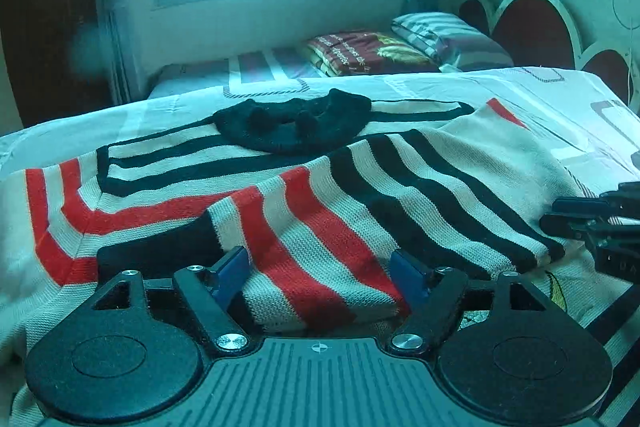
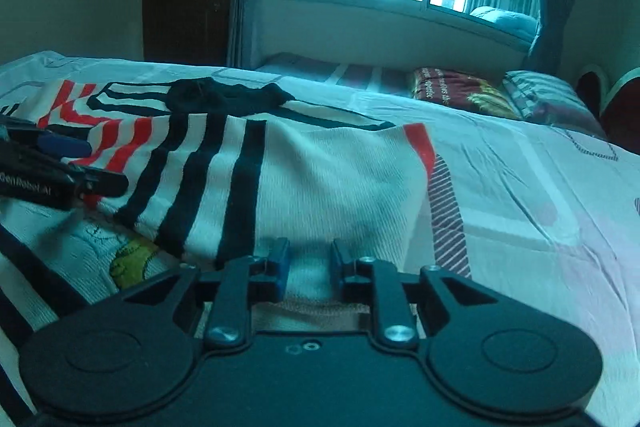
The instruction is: Fold small clothes
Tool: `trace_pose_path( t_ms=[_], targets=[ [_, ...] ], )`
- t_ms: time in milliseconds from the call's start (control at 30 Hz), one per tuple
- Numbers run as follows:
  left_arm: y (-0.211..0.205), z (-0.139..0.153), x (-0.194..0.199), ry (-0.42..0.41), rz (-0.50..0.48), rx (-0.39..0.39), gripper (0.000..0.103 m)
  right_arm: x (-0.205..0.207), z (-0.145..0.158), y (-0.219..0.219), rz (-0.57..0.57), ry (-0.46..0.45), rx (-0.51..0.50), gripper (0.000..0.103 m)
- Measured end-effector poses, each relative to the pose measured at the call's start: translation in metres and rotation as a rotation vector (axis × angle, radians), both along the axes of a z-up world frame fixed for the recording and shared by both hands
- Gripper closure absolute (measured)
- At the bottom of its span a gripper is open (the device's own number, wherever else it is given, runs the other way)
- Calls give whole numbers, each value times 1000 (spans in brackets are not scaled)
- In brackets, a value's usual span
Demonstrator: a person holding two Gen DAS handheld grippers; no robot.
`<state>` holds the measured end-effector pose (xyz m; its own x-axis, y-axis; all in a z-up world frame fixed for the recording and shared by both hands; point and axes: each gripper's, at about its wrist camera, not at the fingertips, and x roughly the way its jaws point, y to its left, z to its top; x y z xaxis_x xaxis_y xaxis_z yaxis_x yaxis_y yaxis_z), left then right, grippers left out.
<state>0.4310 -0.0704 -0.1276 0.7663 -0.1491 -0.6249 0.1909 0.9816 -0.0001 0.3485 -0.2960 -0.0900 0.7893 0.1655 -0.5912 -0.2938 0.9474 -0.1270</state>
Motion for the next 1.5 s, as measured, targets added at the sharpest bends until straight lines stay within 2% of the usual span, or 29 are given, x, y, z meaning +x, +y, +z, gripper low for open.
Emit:
trace_pose_path(
  t_ms=[33,100,133,167,200,267,367,467,533,633,667,700,767,800,833,1000,1100,1233,1267,1300,1367,1500],
  targets=[
    [0,6,-1,5,14,5,25,2,4,3,-8,13,-13,82],
    [1,14,-7,-27,14,33,24,-1,17,3,-21,-7,34,79],
    [3,9,-5,17,32,70,21,-4,20,2,-25,-25,47,77],
    [8,3,-4,54,46,62,11,-3,17,3,-43,-10,22,77],
    [16,1,-4,57,61,17,11,3,9,3,-53,47,-16,77],
    [23,12,-9,63,88,10,11,2,11,0,-57,56,-11,77],
    [55,26,-41,-6,145,-74,11,-12,34,-15,-100,24,146,77],
    [114,30,-87,-57,266,-177,11,-28,45,-23,-128,4,161,77],
    [161,28,-117,-99,382,-215,11,-38,49,-27,-135,14,170,77],
    [239,21,-156,-154,659,-216,12,-48,52,-32,-149,24,168,77],
    [268,17,-163,-140,743,-253,16,-52,53,-32,-150,29,170,77],
    [297,11,-171,-137,798,-338,23,-51,55,-29,-152,34,168,77],
    [349,-4,-182,-126,919,-529,26,-50,60,-29,-176,33,167,76],
    [368,-10,-184,-122,942,-598,31,-51,63,-30,-193,31,181,76],
    [382,-15,-186,-135,964,-636,35,-54,65,-32,-208,27,202,76],
    [424,-24,-174,-127,986,-754,41,-46,66,-35,-273,29,258,74],
    [442,-30,-166,-149,1033,-831,43,-45,67,-28,-259,18,222,74],
    [457,-33,-154,-160,1053,-887,45,-45,70,-25,-254,9,207,75],
    [461,-34,-150,-146,1061,-884,65,-44,70,-25,-253,7,202,75],
    [462,-33,-147,-113,1070,-870,94,-44,70,-26,-252,7,197,75],
    [462,-35,-143,-107,1047,-895,94,-44,69,-29,-257,9,188,75],
    [427,1,-125,-186,889,-811,94,-44,66,-36,-276,10,186,75]
  ],
)
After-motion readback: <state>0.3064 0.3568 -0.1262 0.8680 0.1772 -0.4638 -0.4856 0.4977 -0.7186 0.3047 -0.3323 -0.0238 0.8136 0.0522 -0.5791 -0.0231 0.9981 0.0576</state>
